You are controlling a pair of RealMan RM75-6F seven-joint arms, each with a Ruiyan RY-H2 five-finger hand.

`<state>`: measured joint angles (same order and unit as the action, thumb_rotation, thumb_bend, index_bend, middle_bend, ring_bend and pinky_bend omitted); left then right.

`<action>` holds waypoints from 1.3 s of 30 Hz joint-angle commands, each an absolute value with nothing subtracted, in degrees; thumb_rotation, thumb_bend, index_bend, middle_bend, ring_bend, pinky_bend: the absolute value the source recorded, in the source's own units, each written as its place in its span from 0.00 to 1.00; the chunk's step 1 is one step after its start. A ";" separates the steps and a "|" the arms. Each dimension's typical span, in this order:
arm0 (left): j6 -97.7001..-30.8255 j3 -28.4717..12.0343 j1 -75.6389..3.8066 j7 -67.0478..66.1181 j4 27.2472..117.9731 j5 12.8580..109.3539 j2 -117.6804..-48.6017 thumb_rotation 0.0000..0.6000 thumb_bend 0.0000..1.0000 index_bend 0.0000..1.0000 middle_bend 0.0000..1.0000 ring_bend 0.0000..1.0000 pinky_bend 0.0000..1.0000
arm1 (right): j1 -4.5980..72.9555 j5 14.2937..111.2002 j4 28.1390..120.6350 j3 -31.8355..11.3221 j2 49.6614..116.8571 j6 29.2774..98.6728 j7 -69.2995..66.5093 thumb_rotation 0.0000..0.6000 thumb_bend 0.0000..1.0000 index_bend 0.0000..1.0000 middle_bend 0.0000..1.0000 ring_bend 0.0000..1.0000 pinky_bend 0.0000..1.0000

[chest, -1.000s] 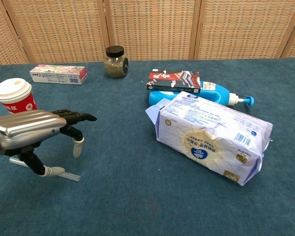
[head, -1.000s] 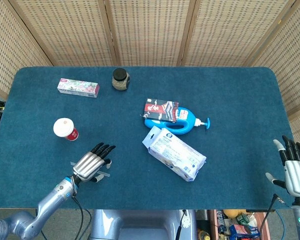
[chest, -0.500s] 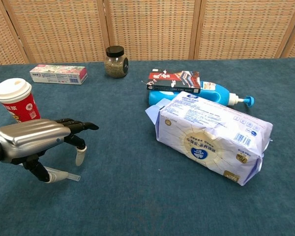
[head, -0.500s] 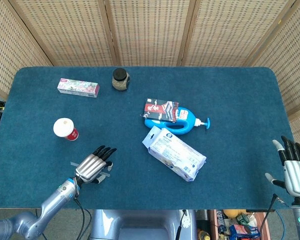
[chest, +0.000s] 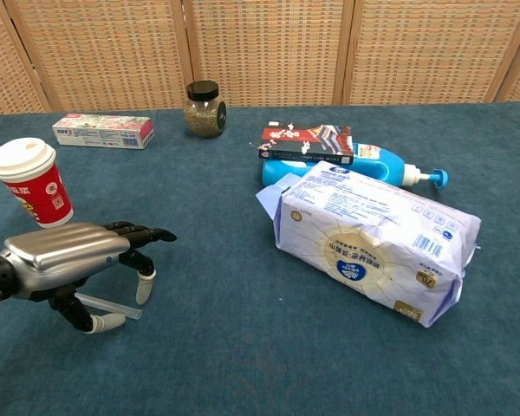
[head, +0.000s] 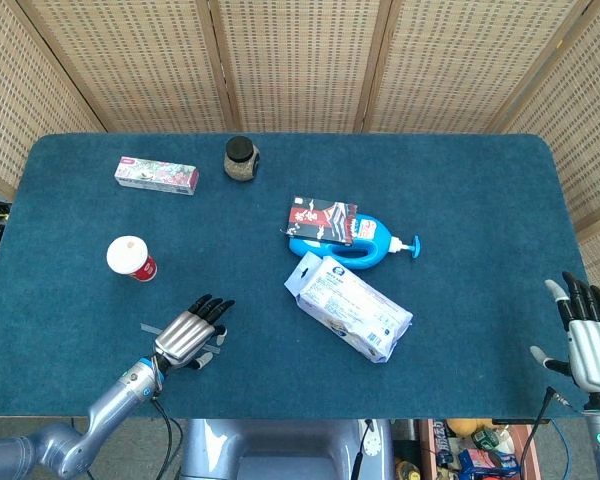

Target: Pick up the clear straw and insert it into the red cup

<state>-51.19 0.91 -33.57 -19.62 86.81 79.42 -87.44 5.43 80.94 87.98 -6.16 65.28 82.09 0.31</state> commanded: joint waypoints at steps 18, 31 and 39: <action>-51.68 1.55 -33.62 -20.11 85.31 78.24 -88.83 1.00 0.37 0.53 0.00 0.00 0.00 | 5.68 80.57 87.73 -6.06 65.32 81.39 0.09 1.00 0.00 0.00 0.00 0.00 0.00; -55.65 0.82 -33.12 -17.66 90.43 80.71 -85.27 1.00 0.39 0.57 0.00 0.00 0.00 | 5.77 80.54 87.75 -5.98 65.32 81.23 0.06 1.00 0.00 0.00 0.00 0.00 0.00; -61.70 -2.88 -32.93 -3.61 101.85 86.06 -73.75 1.00 0.39 0.57 0.00 0.00 0.00 | 5.87 80.31 87.84 -5.98 65.53 81.07 0.69 1.00 0.00 0.00 0.00 0.00 0.00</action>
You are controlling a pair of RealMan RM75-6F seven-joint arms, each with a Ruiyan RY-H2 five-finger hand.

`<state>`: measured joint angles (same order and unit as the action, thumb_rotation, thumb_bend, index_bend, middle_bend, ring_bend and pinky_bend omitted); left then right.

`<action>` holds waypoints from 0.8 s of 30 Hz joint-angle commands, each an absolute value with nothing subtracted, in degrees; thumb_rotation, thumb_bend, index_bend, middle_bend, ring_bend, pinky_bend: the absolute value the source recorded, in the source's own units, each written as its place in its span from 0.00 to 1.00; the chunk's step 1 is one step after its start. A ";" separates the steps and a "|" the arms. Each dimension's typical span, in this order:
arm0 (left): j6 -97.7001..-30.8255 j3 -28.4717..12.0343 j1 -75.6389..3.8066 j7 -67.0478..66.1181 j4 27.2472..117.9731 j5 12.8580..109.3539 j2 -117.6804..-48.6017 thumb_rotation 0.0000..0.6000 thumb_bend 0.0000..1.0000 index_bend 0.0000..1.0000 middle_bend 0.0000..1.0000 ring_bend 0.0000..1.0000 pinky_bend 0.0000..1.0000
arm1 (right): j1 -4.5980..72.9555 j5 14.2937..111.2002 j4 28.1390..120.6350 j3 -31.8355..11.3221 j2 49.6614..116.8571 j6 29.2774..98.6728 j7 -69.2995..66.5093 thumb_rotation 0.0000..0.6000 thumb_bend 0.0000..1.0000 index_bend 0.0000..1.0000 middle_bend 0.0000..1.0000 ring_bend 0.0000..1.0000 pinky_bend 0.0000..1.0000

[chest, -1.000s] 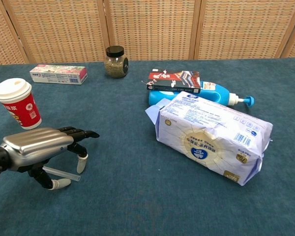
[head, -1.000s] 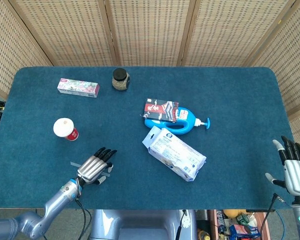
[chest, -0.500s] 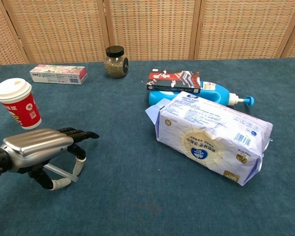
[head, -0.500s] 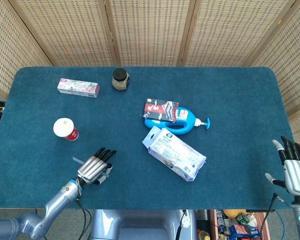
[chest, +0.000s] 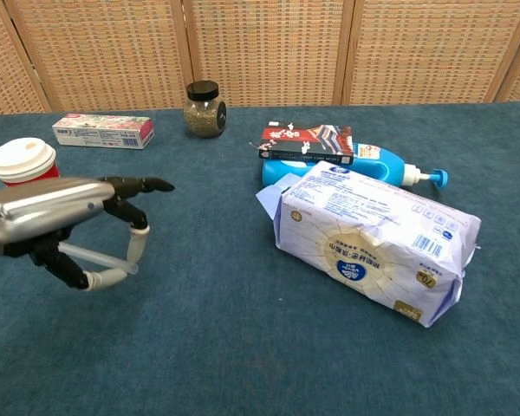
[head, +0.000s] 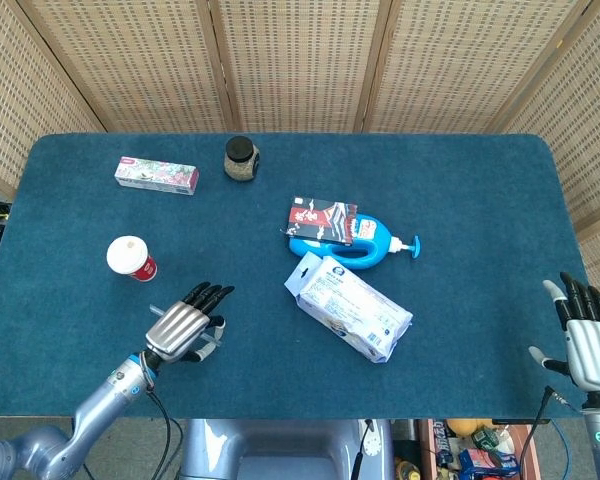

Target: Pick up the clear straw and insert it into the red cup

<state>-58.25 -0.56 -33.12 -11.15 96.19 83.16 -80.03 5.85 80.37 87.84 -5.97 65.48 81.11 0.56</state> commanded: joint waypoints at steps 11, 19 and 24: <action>-70.60 -7.47 -30.98 30.12 100.43 90.08 -61.82 1.00 0.41 0.57 0.00 0.00 0.00 | 6.32 79.53 87.53 -6.02 66.28 80.24 2.46 1.00 0.00 0.00 0.00 0.00 0.00; -73.14 -9.23 -30.59 59.15 87.69 89.36 -62.17 1.00 0.43 0.57 0.00 0.00 0.00 | 6.99 78.02 87.28 -6.22 66.82 78.50 3.56 1.00 0.00 0.00 0.00 0.00 0.00; -73.22 -9.48 -31.04 66.90 81.43 89.06 -64.10 1.00 0.45 0.57 0.00 0.00 0.00 | 7.12 77.58 87.30 -6.43 67.09 78.51 4.28 1.00 0.00 0.00 0.00 0.00 0.00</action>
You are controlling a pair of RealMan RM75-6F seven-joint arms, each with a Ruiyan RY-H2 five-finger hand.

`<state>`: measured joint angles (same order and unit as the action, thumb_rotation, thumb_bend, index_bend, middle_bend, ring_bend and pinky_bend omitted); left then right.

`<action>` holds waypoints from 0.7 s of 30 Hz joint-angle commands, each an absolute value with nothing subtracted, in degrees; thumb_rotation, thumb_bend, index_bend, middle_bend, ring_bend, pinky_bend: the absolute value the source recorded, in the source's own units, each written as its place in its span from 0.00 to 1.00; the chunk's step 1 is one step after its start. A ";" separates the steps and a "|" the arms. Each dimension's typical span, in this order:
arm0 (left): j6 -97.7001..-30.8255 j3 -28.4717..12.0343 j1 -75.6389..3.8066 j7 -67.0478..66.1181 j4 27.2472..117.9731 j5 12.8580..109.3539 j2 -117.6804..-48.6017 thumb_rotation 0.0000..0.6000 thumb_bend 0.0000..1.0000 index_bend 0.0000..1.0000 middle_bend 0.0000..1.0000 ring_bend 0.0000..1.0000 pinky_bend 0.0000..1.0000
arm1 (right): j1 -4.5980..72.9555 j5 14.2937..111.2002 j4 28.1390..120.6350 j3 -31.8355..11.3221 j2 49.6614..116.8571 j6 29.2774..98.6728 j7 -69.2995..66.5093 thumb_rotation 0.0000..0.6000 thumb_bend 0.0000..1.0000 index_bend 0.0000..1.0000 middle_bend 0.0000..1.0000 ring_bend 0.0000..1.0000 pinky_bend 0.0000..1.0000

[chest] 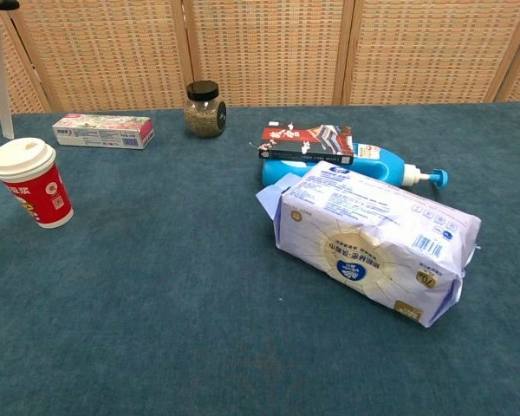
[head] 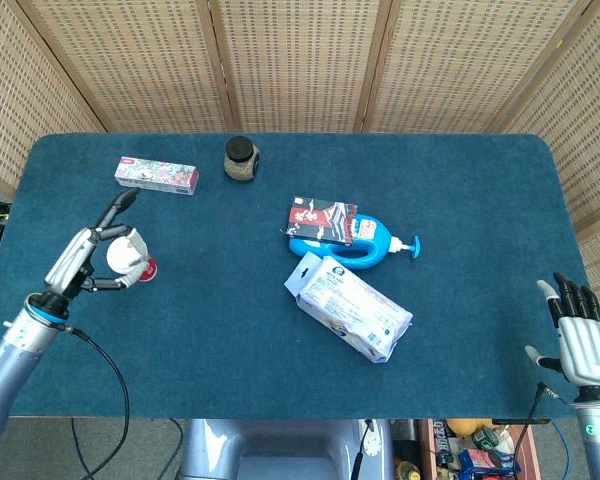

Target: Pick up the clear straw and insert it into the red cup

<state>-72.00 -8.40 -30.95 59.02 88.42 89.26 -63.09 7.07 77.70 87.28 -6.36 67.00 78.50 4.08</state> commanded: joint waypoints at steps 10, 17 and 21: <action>-70.94 -10.52 -31.71 76.86 71.52 85.42 -68.82 1.00 0.49 0.57 0.00 0.00 0.00 | 7.58 76.60 87.12 -6.55 67.87 77.78 6.06 1.00 0.00 0.00 0.00 0.00 0.00; -68.15 -9.89 -32.54 81.84 66.23 85.09 -71.15 1.00 0.49 0.57 0.00 0.00 0.00 | 7.96 75.38 86.73 -6.98 68.32 77.13 6.90 1.00 0.00 0.00 0.00 0.00 0.00; -67.17 -9.63 -33.28 85.17 64.19 85.55 -72.51 1.00 0.49 0.57 0.00 0.00 0.00 | 8.16 74.99 86.57 -7.04 68.60 76.85 7.45 1.00 0.00 0.00 0.00 0.00 0.00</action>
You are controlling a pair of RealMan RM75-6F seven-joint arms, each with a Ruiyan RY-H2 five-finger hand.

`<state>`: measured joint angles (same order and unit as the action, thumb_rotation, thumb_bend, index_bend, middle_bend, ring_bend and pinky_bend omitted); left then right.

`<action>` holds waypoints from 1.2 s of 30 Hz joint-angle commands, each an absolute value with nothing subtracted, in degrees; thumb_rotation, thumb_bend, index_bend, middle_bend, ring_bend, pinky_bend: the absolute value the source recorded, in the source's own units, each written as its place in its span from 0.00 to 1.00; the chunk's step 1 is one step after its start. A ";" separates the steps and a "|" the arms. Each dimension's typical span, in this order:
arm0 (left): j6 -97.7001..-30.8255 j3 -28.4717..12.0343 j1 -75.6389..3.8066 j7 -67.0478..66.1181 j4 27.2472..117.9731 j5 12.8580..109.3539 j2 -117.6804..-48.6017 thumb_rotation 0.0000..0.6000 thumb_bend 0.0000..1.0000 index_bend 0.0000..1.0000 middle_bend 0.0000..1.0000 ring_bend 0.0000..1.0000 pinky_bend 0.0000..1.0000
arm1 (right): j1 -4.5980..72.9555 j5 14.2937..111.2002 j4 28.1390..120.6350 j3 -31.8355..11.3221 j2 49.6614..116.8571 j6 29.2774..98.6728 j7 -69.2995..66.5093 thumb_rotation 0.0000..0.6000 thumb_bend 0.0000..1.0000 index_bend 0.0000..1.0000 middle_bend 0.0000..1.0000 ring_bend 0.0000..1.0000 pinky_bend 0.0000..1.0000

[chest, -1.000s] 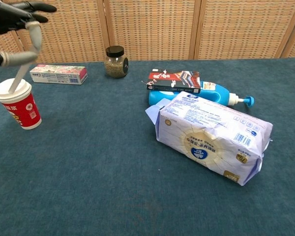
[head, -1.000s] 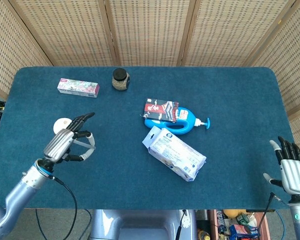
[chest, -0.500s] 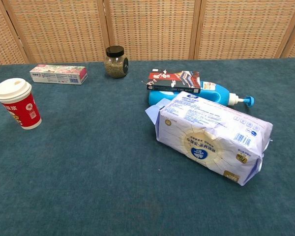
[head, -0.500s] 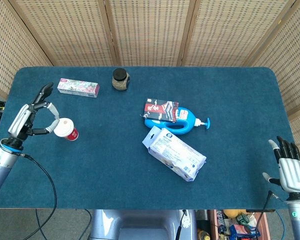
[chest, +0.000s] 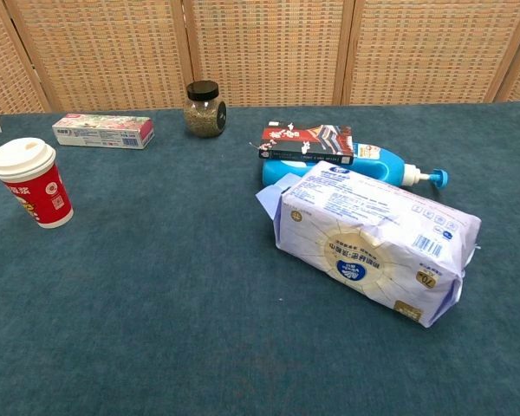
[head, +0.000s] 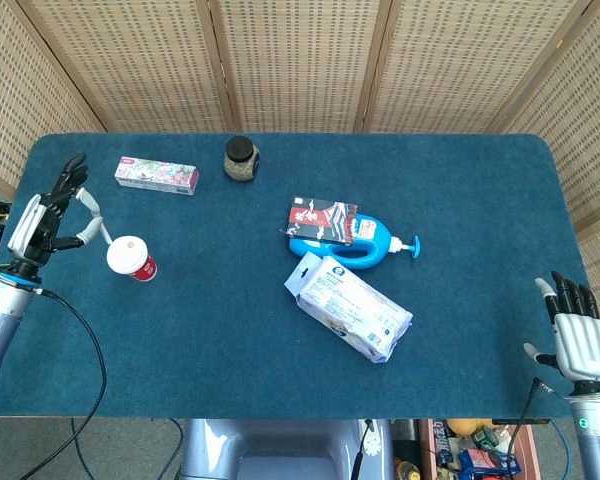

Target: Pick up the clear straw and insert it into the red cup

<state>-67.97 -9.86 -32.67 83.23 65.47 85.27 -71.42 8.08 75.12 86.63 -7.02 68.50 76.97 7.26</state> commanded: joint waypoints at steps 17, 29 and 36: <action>-66.29 -9.35 -35.02 89.31 61.88 86.40 -74.27 1.00 0.49 0.57 0.00 0.00 0.00 | 8.53 73.80 85.89 -7.24 68.88 75.94 7.55 1.00 0.00 0.00 0.00 0.00 0.00; -65.27 -8.77 -35.61 91.63 60.57 86.44 -75.23 1.00 0.49 0.57 0.00 0.00 0.00 | 8.75 73.48 85.66 -7.09 68.98 75.30 7.44 1.00 0.00 0.00 0.00 0.00 0.00; -65.44 -8.59 -35.40 92.29 59.46 86.17 -75.51 1.00 0.49 0.57 0.00 0.00 0.00 | 8.90 73.16 85.52 -7.07 69.11 75.00 7.71 1.00 0.00 0.00 0.00 0.00 0.00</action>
